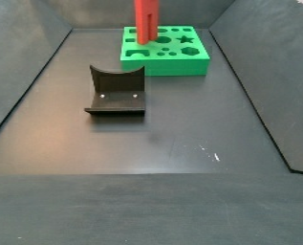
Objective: Insert the double-square object.
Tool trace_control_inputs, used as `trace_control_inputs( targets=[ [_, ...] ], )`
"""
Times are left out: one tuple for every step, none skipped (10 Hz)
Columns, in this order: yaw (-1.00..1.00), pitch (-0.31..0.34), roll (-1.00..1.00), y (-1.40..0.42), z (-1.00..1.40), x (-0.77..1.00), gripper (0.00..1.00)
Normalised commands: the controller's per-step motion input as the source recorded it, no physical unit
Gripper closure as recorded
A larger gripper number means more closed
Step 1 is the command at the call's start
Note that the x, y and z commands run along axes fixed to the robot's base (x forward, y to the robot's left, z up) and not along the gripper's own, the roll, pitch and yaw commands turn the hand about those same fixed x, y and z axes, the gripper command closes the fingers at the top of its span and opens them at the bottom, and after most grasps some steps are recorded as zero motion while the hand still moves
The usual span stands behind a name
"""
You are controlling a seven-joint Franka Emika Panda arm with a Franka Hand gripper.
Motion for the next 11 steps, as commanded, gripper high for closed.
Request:
trace_control_inputs(
  targets=[
    [-1.00, -0.054, -0.11, 0.00, -0.19, 0.05, 1.00],
    [-1.00, -0.051, -0.10, 0.00, -0.20, 0.05, 1.00],
    [-1.00, -0.027, -0.06, 0.00, -0.28, 0.02, 1.00],
    [-1.00, 0.000, -0.02, 0.00, -0.42, 0.09, 1.00],
    [-1.00, 0.000, 0.00, 0.00, -0.49, 0.07, 1.00],
    [-1.00, 0.000, 0.00, 0.00, -0.48, 0.04, 1.00],
    [-0.99, 0.000, 0.00, 0.05, -0.46, 0.17, 1.00],
    [-0.83, 0.000, 0.00, 0.07, -0.37, 0.37, 1.00],
    [-0.69, 0.000, 0.00, 0.07, -0.32, 0.53, 1.00],
    [-0.61, 0.000, 0.03, 0.10, -0.36, 0.61, 1.00],
    [-0.47, 0.063, 0.12, 0.12, -0.49, 0.62, 1.00]
  ],
)
